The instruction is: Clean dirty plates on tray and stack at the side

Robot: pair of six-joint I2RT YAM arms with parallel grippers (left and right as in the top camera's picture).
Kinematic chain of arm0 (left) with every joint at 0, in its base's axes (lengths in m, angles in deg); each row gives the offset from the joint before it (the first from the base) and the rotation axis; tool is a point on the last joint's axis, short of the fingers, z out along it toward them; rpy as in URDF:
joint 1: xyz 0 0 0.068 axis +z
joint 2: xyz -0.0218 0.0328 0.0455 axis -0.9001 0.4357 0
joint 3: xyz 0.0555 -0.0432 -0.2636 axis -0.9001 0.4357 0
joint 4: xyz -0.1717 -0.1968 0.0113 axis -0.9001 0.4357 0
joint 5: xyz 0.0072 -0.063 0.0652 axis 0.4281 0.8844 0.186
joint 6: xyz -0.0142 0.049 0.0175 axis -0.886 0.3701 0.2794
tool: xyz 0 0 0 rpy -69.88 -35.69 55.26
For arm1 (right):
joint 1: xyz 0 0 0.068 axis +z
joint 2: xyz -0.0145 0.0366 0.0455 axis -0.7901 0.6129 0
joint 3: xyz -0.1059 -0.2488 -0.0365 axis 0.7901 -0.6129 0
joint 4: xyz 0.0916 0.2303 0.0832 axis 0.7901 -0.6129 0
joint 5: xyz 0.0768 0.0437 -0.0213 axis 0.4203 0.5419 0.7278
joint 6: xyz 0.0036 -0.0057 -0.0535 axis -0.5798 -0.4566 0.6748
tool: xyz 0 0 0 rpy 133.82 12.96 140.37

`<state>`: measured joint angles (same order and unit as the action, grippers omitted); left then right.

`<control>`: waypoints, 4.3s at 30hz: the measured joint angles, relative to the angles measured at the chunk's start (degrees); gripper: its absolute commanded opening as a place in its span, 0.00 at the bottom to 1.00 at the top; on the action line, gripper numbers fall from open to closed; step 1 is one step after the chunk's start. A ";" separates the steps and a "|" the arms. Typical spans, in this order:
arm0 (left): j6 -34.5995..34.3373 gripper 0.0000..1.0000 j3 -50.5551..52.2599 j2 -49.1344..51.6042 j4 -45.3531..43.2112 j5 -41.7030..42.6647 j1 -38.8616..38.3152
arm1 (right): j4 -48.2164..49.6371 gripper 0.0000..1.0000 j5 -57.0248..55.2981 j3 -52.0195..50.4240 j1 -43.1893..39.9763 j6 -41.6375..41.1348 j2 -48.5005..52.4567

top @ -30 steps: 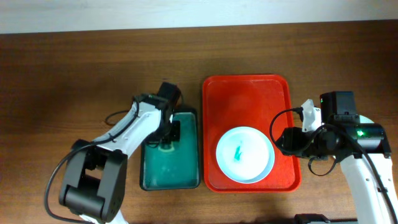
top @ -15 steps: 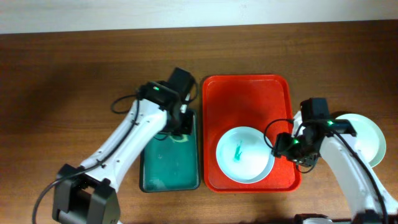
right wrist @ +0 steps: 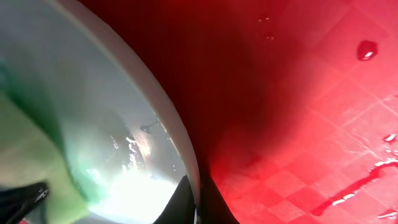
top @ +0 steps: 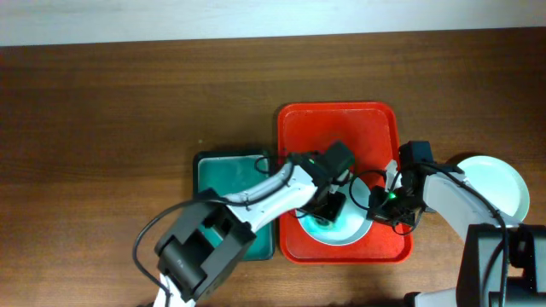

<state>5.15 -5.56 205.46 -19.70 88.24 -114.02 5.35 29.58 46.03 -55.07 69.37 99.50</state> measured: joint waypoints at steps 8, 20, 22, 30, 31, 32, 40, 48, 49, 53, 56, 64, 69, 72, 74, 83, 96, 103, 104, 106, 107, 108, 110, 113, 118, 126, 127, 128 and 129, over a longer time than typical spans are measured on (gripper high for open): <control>-3.85 0.00 -3.69 1.60 5.16 -12.98 5.07 | 0.50 0.04 1.99 -0.31 0.17 -0.59 0.17; -1.18 0.00 -4.87 4.66 -7.17 2.08 1.05 | 0.02 0.04 1.88 -0.35 0.17 -0.68 0.17; -1.14 0.00 -7.48 4.79 1.18 -4.20 1.57 | 0.02 0.04 2.14 -0.35 0.17 -0.57 0.24; -1.01 0.00 -10.71 5.44 9.35 -9.07 2.84 | 0.17 0.04 2.25 -0.35 0.17 -0.59 0.24; -1.01 0.00 -10.71 5.60 7.65 -4.72 2.29 | 0.17 0.04 2.25 -0.37 0.17 -0.59 0.24; -1.01 0.00 -10.71 5.88 6.69 0.68 1.01 | 0.17 0.04 2.25 -0.35 0.17 -0.57 0.24; -0.79 0.00 -10.73 6.56 12.79 4.04 0.74 | 0.07 0.04 2.25 -0.35 0.17 -0.57 0.24; -2.56 0.00 -11.34 3.52 18.51 -18.29 1.27 | 0.00 0.04 2.27 -0.35 0.17 -0.57 0.24; -2.56 0.00 -11.34 0.72 19.10 -15.98 1.99 | -0.09 0.04 2.27 -0.35 0.17 -0.57 0.24; -2.58 0.00 -12.57 -20.79 30.05 -17.92 11.63 | -0.17 0.04 2.25 -0.35 0.17 -0.59 0.24; -2.75 0.00 -10.27 -24.85 32.70 -22.80 17.31 | 0.13 0.04 2.27 -0.37 0.17 -0.59 0.24; -7.48 0.41 19.04 -22.53 9.35 -17.81 18.86 | 0.90 0.04 2.62 -0.68 0.17 -0.57 0.13; -7.98 0.89 16.35 -23.34 13.86 -17.46 18.86 | -8.22 0.04 -0.61 2.51 0.17 -0.52 0.24; -6.58 0.99 8.57 -32.28 20.24 -17.14 20.44 | -22.82 0.04 -4.50 14.40 2.05 0.55 -4.04; -6.05 0.99 7.10 -39.63 22.25 -17.16 24.00 | -27.52 0.04 -5.11 21.22 7.67 0.83 -6.91; -5.70 0.99 6.75 -55.12 30.67 -17.33 31.61 | -1.25 0.04 -15.56 25.49 45.31 -11.74 -5.29; -5.70 0.99 6.75 -55.12 31.19 -17.31 31.61 | -1.38 0.04 -66.69 31.02 64.94 -8.48 -5.03; -5.73 0.99 6.75 -55.12 31.17 -17.33 31.61 | -2.05 0.04 -70.66 31.02 65.88 -8.41 -9.62; -5.70 0.99 6.75 -55.12 31.17 -17.33 31.61 | -2.03 0.04 -70.77 31.02 65.88 -8.35 -10.58; -5.70 0.99 6.75 -55.12 31.17 -17.31 31.61 | -1.99 0.04 -72.04 31.23 66.14 -7.80 -12.00; -5.70 0.99 6.75 -55.12 31.15 -17.33 31.61 | -1.99 0.04 -73.42 31.23 66.58 -7.43 -12.00; -5.73 0.99 6.75 -55.12 31.17 -17.33 31.61 | -1.97 0.04 -74.62 31.23 67.14 -6.97 -12.00; -5.70 0.99 6.75 -55.12 31.17 -17.33 31.61 | -1.95 0.04 -75.84 31.23 67.43 -6.25 -12.00; -5.70 0.99 6.75 -55.12 31.17 -17.31 31.61 | -1.95 0.04 -76.32 31.23 67.43 -5.60 -12.00; -5.70 1.00 6.75 -55.12 31.17 -17.33 31.61 | -1.95 0.04 -76.50 31.23 67.43 -5.44 -12.00; -5.70 0.99 6.75 -55.12 31.15 -17.31 31.61 | 1.97 0.04 -77.48 31.23 67.36 -2.38 -12.00; -5.70 0.99 6.75 -55.12 31.15 -17.33 31.61 | 1.97 0.04 -78.40 31.23 67.43 -2.08 -12.00; -5.70 0.99 6.75 -55.12 31.17 -17.31 31.61 | 3.21 0.04 -77.07 31.23 67.47 -2.12 -12.00; -5.70 0.99 6.75 -55.12 31.17 -17.31 31.61 | 3.56 0.04 -75.97 31.26 67.78 -0.57 -12.00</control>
<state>-0.56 1.20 150.33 11.47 70.93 -82.41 8.91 -46.40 77.28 12.71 68.80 87.50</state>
